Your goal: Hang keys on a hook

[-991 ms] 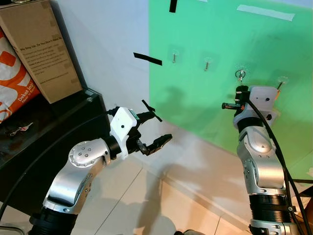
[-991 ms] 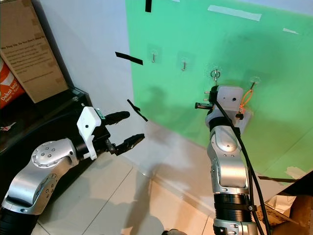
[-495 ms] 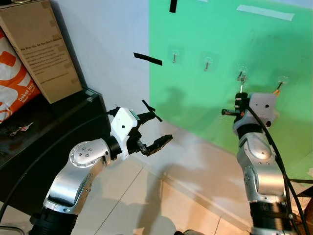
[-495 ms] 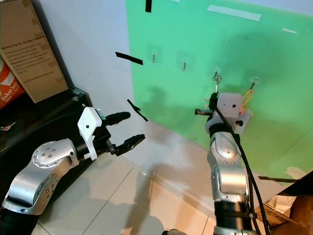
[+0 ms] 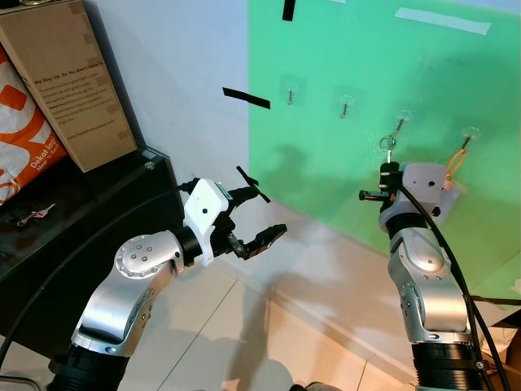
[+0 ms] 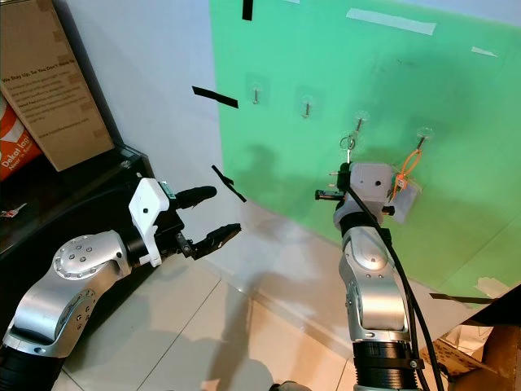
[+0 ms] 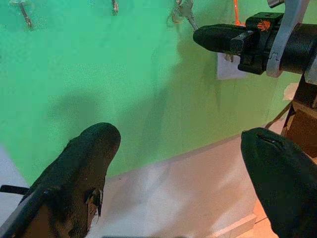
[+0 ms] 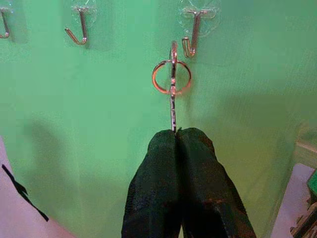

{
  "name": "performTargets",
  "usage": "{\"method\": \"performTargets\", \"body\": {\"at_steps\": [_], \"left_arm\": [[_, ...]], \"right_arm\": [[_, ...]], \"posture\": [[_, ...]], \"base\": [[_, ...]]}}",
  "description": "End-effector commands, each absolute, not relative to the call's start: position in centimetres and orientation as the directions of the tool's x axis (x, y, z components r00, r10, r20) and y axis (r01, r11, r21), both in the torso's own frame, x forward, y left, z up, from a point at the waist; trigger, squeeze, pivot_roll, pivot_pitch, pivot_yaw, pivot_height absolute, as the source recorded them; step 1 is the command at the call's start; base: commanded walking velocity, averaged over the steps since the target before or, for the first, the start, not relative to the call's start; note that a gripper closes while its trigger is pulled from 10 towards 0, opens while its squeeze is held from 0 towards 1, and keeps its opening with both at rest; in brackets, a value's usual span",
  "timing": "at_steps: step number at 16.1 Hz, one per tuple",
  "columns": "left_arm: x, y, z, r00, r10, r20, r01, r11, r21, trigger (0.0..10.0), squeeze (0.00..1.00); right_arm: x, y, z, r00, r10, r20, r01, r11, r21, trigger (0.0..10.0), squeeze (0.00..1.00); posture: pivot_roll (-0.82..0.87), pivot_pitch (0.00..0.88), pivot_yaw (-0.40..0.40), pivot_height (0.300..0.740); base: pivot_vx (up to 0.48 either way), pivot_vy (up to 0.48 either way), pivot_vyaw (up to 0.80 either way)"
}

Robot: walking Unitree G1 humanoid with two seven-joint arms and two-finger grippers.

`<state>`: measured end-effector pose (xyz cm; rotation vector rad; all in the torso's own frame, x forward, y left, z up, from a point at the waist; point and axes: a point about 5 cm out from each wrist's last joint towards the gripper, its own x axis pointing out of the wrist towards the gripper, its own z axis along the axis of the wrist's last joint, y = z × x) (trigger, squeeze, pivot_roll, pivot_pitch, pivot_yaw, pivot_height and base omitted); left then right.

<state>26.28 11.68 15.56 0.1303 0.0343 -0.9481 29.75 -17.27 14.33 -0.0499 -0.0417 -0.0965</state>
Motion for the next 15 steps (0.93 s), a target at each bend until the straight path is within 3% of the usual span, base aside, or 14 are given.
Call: {"method": "performTargets", "body": {"at_steps": [1, 9, 15], "left_arm": [[26.3, 11.7, 15.8, 0.579, -0.81, -0.09, 0.815, 0.571, 0.104, 10.0, 0.0], [26.3, 11.7, 15.8, 0.583, -0.808, -0.09, 0.812, 0.574, 0.104, 10.0, 0.0], [26.3, 11.6, 15.8, 0.581, -0.809, -0.09, 0.813, 0.572, 0.103, 10.0, 0.0]], "right_arm": [[29.6, -17.2, 14.0, 0.996, -0.087, 0.023, 0.088, 0.995, -0.053, 10.0, 0.0], [29.8, -17.0, 13.1, 0.996, -0.074, -0.04, 0.071, 0.995, -0.075, 10.0, 0.0], [29.9, -17.0, 16.5, 0.986, -0.066, 0.156, 0.066, 0.998, 0.005, 10.0, 0.0]], "posture": [[-0.07, 0.0, 0.005, 0.74], [-0.07, 0.0, 0.004, 0.74], [-0.07, 0.0, 0.005, 0.74]], "base": [[0.0, 0.0, 0.0], [0.0, 0.0, 0.0], [0.0, 0.0, 0.0]]}}
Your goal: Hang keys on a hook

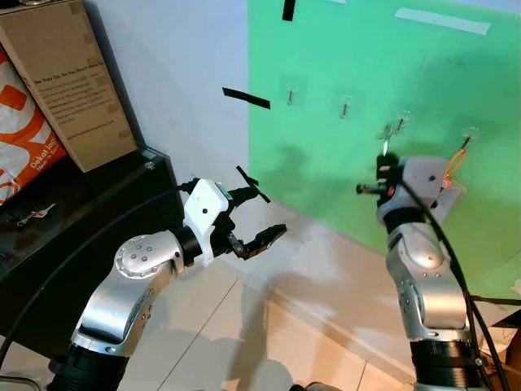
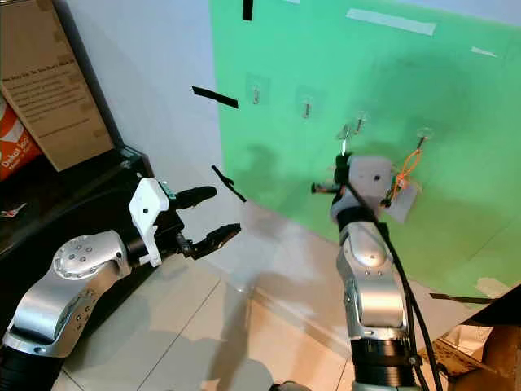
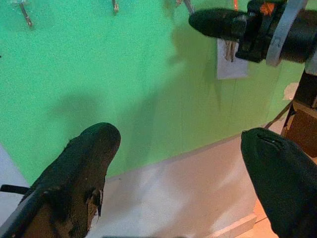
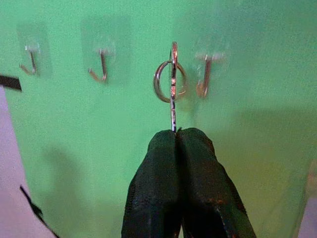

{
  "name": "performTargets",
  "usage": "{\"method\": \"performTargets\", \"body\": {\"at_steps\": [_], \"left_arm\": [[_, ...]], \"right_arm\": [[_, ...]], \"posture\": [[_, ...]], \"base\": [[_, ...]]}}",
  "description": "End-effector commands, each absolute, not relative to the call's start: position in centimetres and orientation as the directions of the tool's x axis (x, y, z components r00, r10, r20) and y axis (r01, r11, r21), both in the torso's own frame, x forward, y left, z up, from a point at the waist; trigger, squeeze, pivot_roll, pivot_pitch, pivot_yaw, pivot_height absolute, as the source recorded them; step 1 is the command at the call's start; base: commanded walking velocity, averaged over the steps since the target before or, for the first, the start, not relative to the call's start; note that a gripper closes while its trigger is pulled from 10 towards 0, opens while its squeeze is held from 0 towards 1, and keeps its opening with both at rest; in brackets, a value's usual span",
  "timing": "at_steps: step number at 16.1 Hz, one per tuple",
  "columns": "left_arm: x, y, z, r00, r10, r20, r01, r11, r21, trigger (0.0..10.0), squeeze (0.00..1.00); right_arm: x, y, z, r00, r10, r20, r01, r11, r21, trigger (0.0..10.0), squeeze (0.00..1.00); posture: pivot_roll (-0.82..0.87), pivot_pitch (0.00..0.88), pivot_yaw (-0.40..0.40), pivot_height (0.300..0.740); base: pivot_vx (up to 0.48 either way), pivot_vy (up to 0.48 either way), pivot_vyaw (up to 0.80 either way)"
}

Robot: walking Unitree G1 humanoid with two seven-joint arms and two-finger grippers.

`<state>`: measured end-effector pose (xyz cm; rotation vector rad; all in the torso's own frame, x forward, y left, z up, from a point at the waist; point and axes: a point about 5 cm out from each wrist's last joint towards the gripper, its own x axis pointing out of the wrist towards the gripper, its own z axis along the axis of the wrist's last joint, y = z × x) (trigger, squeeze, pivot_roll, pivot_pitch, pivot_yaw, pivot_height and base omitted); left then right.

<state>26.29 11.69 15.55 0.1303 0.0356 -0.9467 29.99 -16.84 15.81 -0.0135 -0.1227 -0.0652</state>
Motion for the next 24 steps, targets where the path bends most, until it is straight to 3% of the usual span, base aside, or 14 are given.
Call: {"method": "performTargets", "body": {"at_steps": [1, 11, 24], "left_arm": [[26.3, 11.6, 15.8, 0.58, -0.809, -0.09, 0.814, 0.572, 0.103, 10.0, 0.0], [26.3, 11.6, 15.8, 0.577, -0.812, -0.09, 0.816, 0.568, 0.103, 10.0, 0.0], [26.1, 11.6, 15.8, 0.572, -0.815, -0.093, 0.82, 0.564, 0.101, 10.0, 0.0]], "right_arm": [[30.1, -17.2, 16.7, 0.985, -0.079, 0.156, 0.081, 0.997, -0.002, 10.0, 0.0], [32.4, -18.2, 16.6, 0.976, -0.182, 0.121, 0.189, 0.98, -0.055, 10.0, 0.0], [31.4, -18.9, 15.4, 0.968, -0.229, 0.101, 0.235, 0.971, -0.053, 10.0, 0.0]], "posture": [[-0.07, 0.0, 0.005, 0.74], [-0.07, 0.0, 0.004, 0.74], [-0.07, 0.0, 0.006, 0.74]], "base": [[0.0, 0.0, 0.0], [0.0, 0.0, 0.0], [0.0, 0.0, 0.0]]}}
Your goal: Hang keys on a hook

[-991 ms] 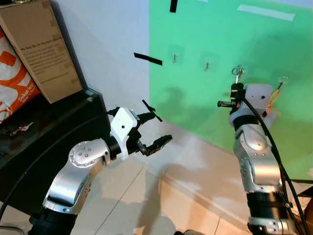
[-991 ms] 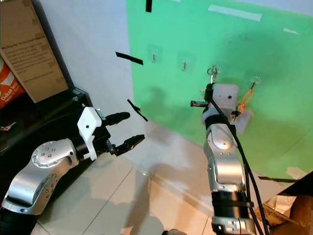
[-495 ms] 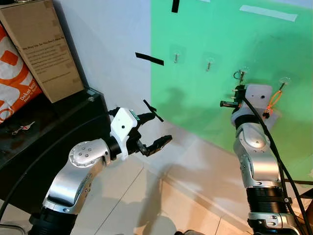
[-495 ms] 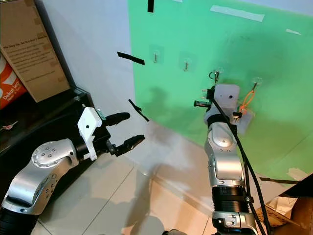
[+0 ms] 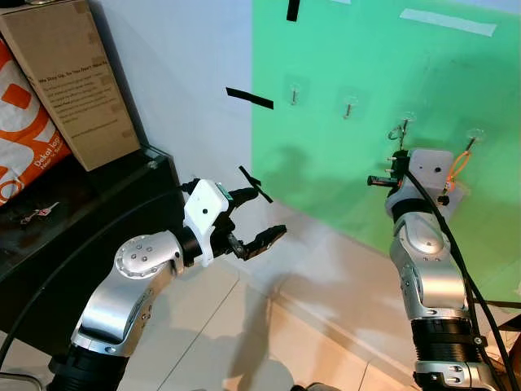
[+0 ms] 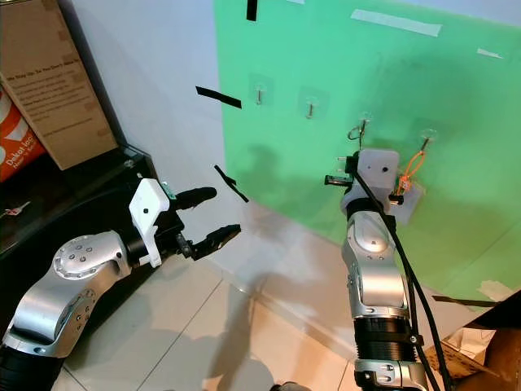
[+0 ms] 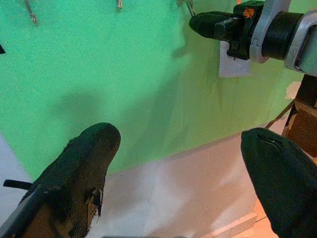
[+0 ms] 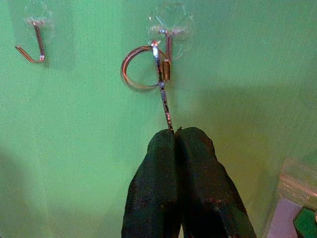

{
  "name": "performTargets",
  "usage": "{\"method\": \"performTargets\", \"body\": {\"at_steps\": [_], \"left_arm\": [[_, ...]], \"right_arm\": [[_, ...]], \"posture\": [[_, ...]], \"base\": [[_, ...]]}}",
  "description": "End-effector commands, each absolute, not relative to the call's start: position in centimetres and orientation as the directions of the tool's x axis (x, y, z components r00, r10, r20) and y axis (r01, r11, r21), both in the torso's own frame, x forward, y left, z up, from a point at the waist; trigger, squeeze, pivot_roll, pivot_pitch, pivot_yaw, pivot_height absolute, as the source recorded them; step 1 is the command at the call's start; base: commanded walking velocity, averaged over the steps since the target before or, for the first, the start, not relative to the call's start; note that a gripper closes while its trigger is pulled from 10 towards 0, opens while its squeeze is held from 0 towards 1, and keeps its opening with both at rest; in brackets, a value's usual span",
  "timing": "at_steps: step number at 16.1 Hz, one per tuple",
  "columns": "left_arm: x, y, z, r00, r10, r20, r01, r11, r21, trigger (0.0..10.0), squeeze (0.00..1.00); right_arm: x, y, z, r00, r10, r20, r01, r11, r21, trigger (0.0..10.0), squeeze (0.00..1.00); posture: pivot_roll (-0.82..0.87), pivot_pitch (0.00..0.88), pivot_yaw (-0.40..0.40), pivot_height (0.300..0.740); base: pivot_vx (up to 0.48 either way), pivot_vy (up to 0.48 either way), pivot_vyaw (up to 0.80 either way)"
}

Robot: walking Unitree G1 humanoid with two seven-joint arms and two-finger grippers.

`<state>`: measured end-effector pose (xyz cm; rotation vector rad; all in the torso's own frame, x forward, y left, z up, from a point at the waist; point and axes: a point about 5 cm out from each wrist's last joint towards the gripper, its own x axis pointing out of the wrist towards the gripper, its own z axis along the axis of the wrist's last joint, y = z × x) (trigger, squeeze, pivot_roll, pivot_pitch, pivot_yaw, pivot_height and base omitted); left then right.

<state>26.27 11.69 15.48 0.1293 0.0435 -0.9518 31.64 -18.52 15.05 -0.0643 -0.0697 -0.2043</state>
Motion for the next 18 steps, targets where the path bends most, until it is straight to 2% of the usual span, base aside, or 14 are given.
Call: {"method": "performTargets", "body": {"at_steps": [1, 9, 18], "left_arm": [[26.1, 11.6, 15.8, 0.571, -0.816, -0.093, 0.821, 0.563, 0.101, 10.0, 0.0], [26.2, 11.7, 15.8, 0.569, -0.817, -0.096, 0.822, 0.56, 0.102, 10.0, 0.0], [26.3, 11.7, 15.8, 0.574, -0.813, -0.095, 0.818, 0.565, 0.104, 10.0, 0.0]], "right_arm": [[31.4, -18.9, 15.4, 0.968, -0.23, 0.1, 0.236, 0.97, -0.052, 10.0, 0.0], [30.7, -19.0, 14.9, 0.969, -0.232, 0.09, 0.237, 0.971, -0.044, 10.0, 0.0], [30.2, -18.7, 13.0, 0.975, -0.223, 0.001, 0.223, 0.973, -0.056, 10.0, 0.0]], "posture": [[-0.07, 0.0, 0.006, 0.74], [-0.07, 0.0, 0.011, 0.74], [-0.07, 0.0, 0.01, 0.74]], "base": [[0.0, 0.0, 0.0], [0.0, 0.0, 0.0], [0.0, 0.0, 0.0]]}}
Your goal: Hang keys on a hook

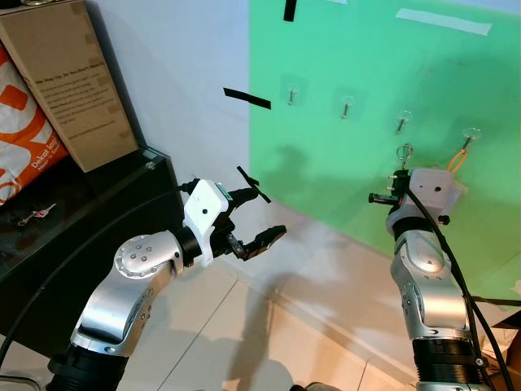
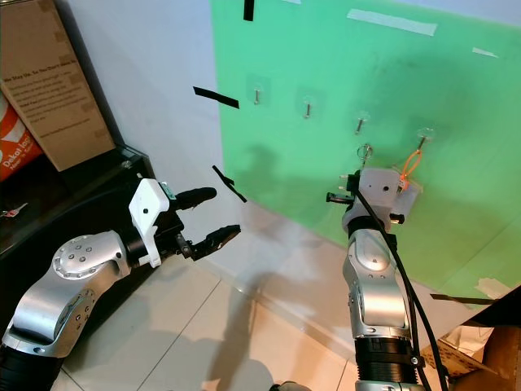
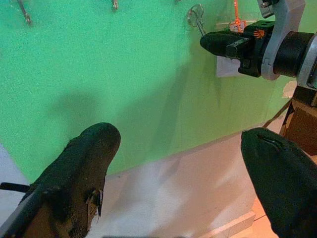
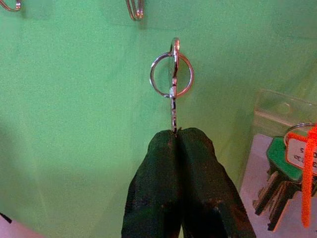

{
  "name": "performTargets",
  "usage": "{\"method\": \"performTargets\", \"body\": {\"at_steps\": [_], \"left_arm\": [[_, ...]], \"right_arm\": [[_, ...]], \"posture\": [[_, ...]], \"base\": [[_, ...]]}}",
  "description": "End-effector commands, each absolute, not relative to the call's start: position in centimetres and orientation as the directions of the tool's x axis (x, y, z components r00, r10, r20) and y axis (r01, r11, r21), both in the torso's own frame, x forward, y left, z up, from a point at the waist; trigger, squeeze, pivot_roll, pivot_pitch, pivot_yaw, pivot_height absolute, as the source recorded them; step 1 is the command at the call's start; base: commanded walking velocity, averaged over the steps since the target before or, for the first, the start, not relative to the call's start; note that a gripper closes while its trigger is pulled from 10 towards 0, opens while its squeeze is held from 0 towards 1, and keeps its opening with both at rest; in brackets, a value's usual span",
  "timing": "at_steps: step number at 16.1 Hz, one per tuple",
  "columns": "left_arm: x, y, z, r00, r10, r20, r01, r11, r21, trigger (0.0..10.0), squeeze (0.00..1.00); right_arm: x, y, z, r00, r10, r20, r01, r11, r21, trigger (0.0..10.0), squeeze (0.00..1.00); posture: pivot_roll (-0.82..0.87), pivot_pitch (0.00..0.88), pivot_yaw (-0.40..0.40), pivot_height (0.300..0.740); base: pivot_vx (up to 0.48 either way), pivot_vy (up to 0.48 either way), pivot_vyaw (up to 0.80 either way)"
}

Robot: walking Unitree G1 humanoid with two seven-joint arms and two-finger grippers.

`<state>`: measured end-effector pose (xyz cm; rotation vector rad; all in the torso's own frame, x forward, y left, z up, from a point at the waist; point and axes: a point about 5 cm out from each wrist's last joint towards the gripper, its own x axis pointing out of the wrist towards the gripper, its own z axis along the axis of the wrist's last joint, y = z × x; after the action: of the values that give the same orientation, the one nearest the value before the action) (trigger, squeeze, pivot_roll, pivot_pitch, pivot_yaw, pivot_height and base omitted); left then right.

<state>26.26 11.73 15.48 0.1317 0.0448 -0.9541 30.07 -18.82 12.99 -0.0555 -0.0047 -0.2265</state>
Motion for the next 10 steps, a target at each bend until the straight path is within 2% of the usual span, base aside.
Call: {"method": "performTargets", "body": {"at_steps": [1, 6, 10], "left_arm": [[26.3, 11.7, 15.8, 0.574, -0.814, -0.095, 0.818, 0.565, 0.105, 10.0, 0.0], [26.3, 11.6, 15.8, 0.572, -0.815, -0.094, 0.819, 0.564, 0.104, 10.0, 0.0], [26.3, 11.5, 15.8, 0.573, -0.814, -0.092, 0.819, 0.565, 0.105, 10.0, 0.0]], "right_arm": [[30.2, -18.6, 12.9, 0.975, -0.222, -0.009, 0.221, 0.973, -0.064, 10.0, 0.0], [30.2, -18.4, 13.2, 0.979, -0.205, 0.011, 0.206, 0.977, -0.06, 10.0, 0.0], [30.5, -18.0, 15.8, 0.97, -0.179, 0.161, 0.183, 0.983, -0.01, 10.0, 0.0]], "posture": [[-0.07, 0.0, 0.01, 0.74], [-0.07, 0.0, 0.01, 0.74], [-0.07, 0.0, 0.009, 0.74]], "base": [[0.0, 0.0, 0.0], [0.0, 0.0, 0.0], [0.0, 0.0, 0.0]]}}
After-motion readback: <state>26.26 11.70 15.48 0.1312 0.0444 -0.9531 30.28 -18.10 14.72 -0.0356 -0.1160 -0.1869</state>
